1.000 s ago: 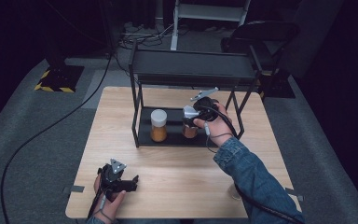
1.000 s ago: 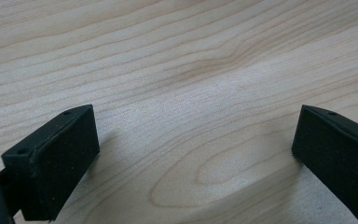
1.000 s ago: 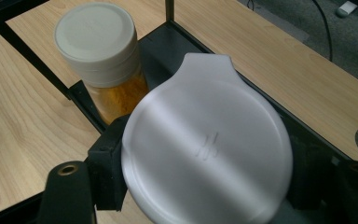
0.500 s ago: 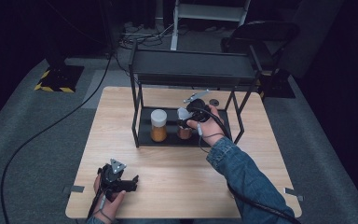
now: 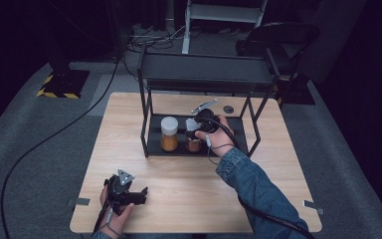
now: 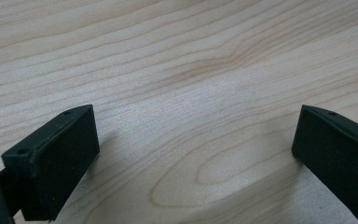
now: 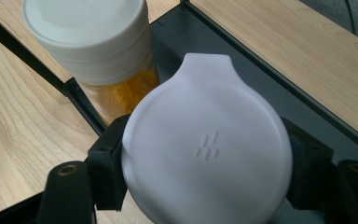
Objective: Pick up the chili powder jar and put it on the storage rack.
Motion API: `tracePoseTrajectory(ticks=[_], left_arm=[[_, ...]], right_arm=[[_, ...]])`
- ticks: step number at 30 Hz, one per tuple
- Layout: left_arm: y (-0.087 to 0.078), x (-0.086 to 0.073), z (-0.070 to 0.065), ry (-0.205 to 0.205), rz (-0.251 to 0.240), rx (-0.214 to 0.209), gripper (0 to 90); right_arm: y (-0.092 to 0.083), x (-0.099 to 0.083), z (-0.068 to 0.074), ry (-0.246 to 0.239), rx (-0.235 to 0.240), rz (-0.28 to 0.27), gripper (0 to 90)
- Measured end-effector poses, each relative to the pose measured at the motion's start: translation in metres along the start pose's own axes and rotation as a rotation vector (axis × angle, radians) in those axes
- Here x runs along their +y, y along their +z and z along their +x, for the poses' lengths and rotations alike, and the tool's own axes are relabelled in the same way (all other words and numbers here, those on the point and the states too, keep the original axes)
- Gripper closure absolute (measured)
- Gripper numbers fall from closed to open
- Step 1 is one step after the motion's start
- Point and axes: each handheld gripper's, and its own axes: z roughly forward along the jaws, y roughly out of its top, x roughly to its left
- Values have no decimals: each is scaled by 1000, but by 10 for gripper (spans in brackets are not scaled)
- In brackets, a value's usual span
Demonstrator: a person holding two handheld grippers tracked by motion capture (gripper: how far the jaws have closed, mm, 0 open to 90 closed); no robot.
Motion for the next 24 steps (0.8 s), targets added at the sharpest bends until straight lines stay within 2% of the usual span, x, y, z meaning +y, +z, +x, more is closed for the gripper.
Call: tracePoseTrajectory(ticks=[19,21,24], left_arm=[[0,0,0,2,0,-1,4],[0,0,1,6,-2,-8,4],[1,0,1,7,-3,-7,4]], right_arm=[[4,-4,-2,25,-2,3,298],[2,-4,-2,44,0,-4,219],[-7,-2,0,49,-12,-28,178]])
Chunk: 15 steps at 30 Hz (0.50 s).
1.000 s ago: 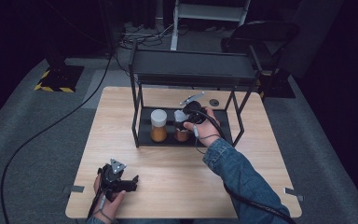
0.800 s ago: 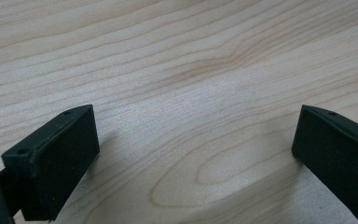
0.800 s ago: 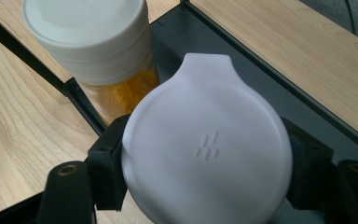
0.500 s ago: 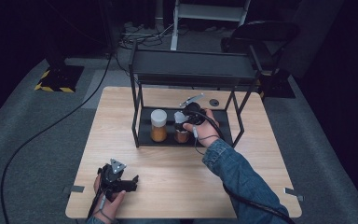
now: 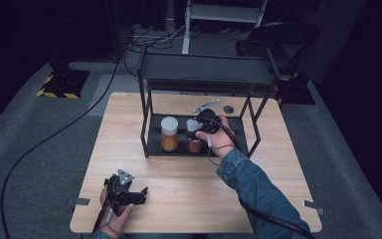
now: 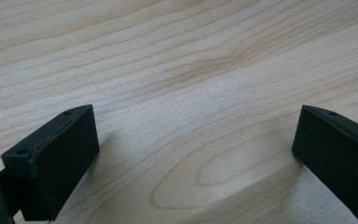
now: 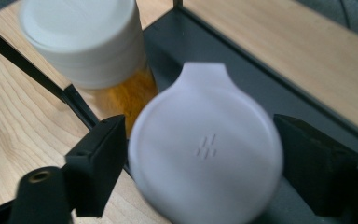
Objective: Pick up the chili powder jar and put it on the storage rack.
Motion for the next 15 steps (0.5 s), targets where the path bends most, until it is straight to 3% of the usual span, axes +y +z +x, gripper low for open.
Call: tracePoseTrajectory(ticks=[4,7,15], left_arm=[[0,0,0,2,1,-1,4],[1,1,4,27,1,-21,4],[1,1,5,25,1,-22,4]], right_arm=[[-16,3,1,2,-15,-25,164],[-27,3,1,8,-24,-39,160],[-55,-1,-3,8,-39,-62,158]])
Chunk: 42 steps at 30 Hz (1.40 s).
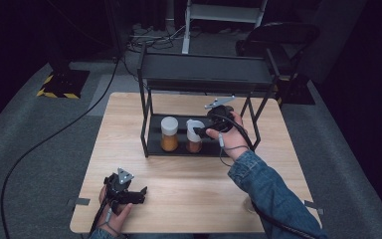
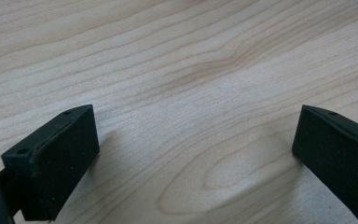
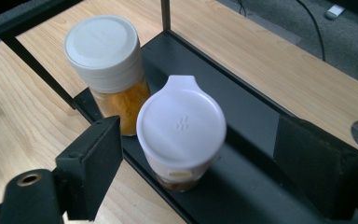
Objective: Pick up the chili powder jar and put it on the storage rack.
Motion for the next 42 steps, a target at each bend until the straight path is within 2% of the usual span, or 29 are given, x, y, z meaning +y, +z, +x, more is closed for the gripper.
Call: tracePoseTrajectory(ticks=[14,27,34,42], left_arm=[[1,1,-2,-15,-2,11,4],[1,1,-3,-15,-1,12,4],[1,1,-3,-15,-1,13,4],[1,1,-3,-15,-1,13,4]], right_arm=[[-49,-12,-6,-2,-17,-20,150],[-82,-32,-7,-12,-21,-40,138],[-95,-45,-8,-22,-24,-34,135],[-113,-59,-12,-8,-30,-49,130]])
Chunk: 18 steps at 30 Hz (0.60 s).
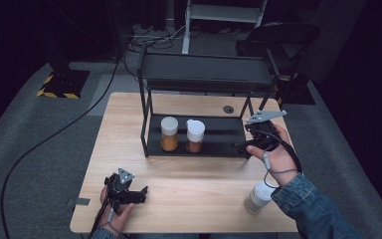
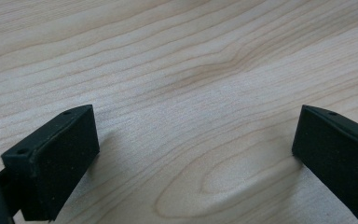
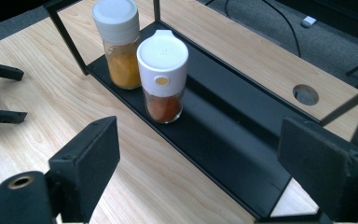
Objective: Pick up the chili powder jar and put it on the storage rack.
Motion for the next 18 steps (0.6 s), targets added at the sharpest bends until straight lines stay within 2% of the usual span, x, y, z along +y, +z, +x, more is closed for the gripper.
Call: tracePoseTrajectory(ticks=[18], left_arm=[[0,0,0,-1,-1,0,4]], right_arm=[[-36,-25,17,-25,11,-24,124]])
